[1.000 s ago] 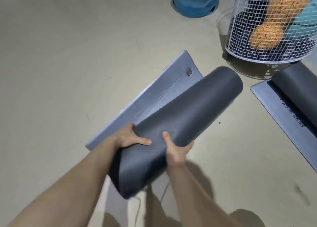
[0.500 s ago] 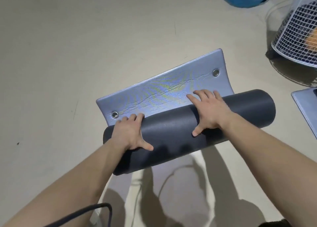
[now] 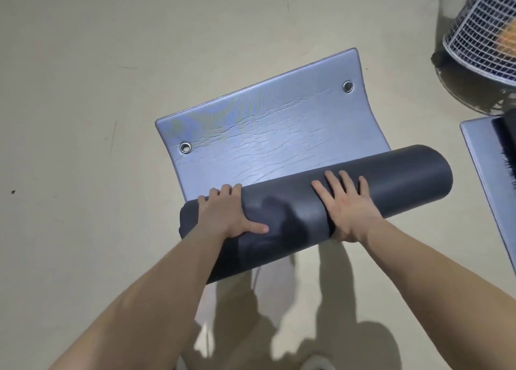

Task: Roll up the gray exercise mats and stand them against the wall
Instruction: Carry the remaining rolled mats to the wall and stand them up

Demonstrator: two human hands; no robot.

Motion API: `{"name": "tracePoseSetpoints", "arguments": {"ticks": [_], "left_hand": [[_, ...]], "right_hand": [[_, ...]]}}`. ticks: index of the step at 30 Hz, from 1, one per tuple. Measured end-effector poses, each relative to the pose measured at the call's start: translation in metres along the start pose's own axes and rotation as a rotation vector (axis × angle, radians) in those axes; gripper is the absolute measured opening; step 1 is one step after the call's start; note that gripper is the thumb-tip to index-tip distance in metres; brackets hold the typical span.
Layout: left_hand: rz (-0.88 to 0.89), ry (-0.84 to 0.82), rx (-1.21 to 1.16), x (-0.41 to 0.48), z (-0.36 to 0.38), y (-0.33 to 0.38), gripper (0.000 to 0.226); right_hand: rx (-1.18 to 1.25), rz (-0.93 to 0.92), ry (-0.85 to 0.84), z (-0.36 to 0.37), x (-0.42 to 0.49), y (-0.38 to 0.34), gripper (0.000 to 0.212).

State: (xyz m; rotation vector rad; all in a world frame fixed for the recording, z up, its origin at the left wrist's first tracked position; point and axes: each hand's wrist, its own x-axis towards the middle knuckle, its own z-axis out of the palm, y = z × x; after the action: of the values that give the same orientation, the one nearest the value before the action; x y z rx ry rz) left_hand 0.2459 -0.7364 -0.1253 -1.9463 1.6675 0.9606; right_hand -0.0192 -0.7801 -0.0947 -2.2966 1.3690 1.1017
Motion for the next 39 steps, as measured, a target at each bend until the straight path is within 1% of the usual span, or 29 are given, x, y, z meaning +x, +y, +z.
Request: {"name": "tracePoseSetpoints", "arguments": {"ticks": [1,2,4,5,7,9,11,13,15,16,17,19,20,21,22,23,24,25,26,27,28,29,31,33,34,35,36,37,39], "left_hand": [[-0.006,0.027,0.033,-0.009,0.010,0.004,0.133],[-0.014,0.014,0.049,-0.018,0.018,0.008,0.136],[-0.004,-0.071,0.059,-0.027,0.028,0.011,0.138],[0.000,-0.120,0.041,-0.027,0.030,0.010,0.135],[-0.020,-0.201,-0.090,-0.023,0.028,0.005,0.128],[-0.027,-0.238,-0.201,-0.017,0.028,0.001,0.126],[-0.032,-0.255,-0.236,-0.016,0.033,0.001,0.124],[-0.060,-0.294,-0.300,-0.018,0.042,0.000,0.118],[-0.071,-0.328,-0.384,-0.022,0.049,-0.004,0.115],[-0.067,-0.300,-0.410,-0.026,0.052,-0.004,0.116],[-0.064,-0.220,-0.402,-0.031,0.053,-0.002,0.117],[-0.023,-0.001,-0.292,-0.046,0.057,0.018,0.121],[0.008,0.078,-0.216,-0.055,0.062,0.032,0.130],[0.034,0.116,-0.124,-0.062,0.069,0.047,0.142],[0.042,0.126,-0.033,-0.064,0.075,0.058,0.152],[0.042,0.137,0.025,-0.060,0.079,0.062,0.155],[0.040,0.141,0.037,-0.053,0.078,0.059,0.154],[0.044,0.144,0.015,-0.042,0.072,0.051,0.150],[0.058,0.119,-0.048,-0.031,0.059,0.042,0.146],[0.065,0.067,-0.127,-0.021,0.043,0.031,0.141],[0.070,0.021,-0.183,-0.013,0.026,0.023,0.134],[0.072,-0.016,-0.234,-0.005,0.014,0.017,0.127],[0.075,-0.086,-0.320,0.008,-0.001,0.010,0.108],[0.066,-0.219,-0.469,0.015,-0.005,0.000,0.082],[0.063,-0.302,-0.522,0.013,-0.001,-0.005,0.075],[0.058,-0.347,-0.547,0.009,0.005,-0.010,0.077],[0.048,-0.331,-0.554,0.002,0.010,-0.012,0.088],[0.019,-0.232,-0.536,-0.005,0.016,-0.011,0.102],[-0.055,0.048,-0.395,-0.026,0.031,0.005,0.126]], "right_hand": [[0.031,-0.003,0.013,-0.002,-0.005,-0.001,0.137],[0.044,-0.026,0.024,-0.004,-0.008,0.000,0.137],[0.024,-0.090,0.017,-0.005,-0.008,0.008,0.149],[0.004,-0.116,-0.003,-0.001,-0.007,0.013,0.156],[-0.053,-0.170,0.006,0.008,-0.007,0.019,0.161],[-0.081,-0.208,0.057,0.017,-0.008,0.022,0.156],[-0.102,-0.251,0.101,0.014,-0.006,0.024,0.144],[-0.133,-0.293,0.084,0.003,0.000,0.026,0.130],[-0.120,-0.310,0.008,-0.007,0.006,0.024,0.122],[-0.109,-0.316,-0.032,-0.011,0.007,0.021,0.120],[-0.093,-0.313,-0.065,-0.016,0.011,0.020,0.117],[-0.016,-0.299,-0.143,-0.034,0.022,0.019,0.107],[0.034,-0.288,-0.197,-0.041,0.028,0.019,0.101],[0.085,-0.280,-0.239,-0.049,0.035,0.020,0.096],[0.138,-0.278,-0.257,-0.056,0.044,0.022,0.099],[0.175,-0.289,-0.245,-0.058,0.051,0.026,0.110],[0.166,-0.302,-0.184,-0.054,0.054,0.028,0.127],[0.121,-0.303,-0.068,-0.048,0.054,0.031,0.142],[0.048,-0.296,0.065,-0.040,0.049,0.034,0.153],[-0.063,-0.303,0.162,-0.030,0.045,0.038,0.161],[-0.168,-0.327,0.209,-0.021,0.040,0.039,0.165],[-0.228,-0.355,0.235,-0.018,0.040,0.039,0.165],[-0.213,-0.371,0.217,-0.031,0.052,0.036,0.152],[-0.099,-0.385,0.097,-0.055,0.065,0.029,0.139],[-0.049,-0.403,0.015,-0.063,0.068,0.025,0.133],[-0.031,-0.427,-0.047,-0.067,0.069,0.021,0.127],[-0.035,-0.447,-0.086,-0.069,0.068,0.017,0.121],[-0.037,-0.453,-0.115,-0.069,0.069,0.013,0.114],[0.062,-0.442,-0.194,-0.076,0.074,0.008,0.099]]}}
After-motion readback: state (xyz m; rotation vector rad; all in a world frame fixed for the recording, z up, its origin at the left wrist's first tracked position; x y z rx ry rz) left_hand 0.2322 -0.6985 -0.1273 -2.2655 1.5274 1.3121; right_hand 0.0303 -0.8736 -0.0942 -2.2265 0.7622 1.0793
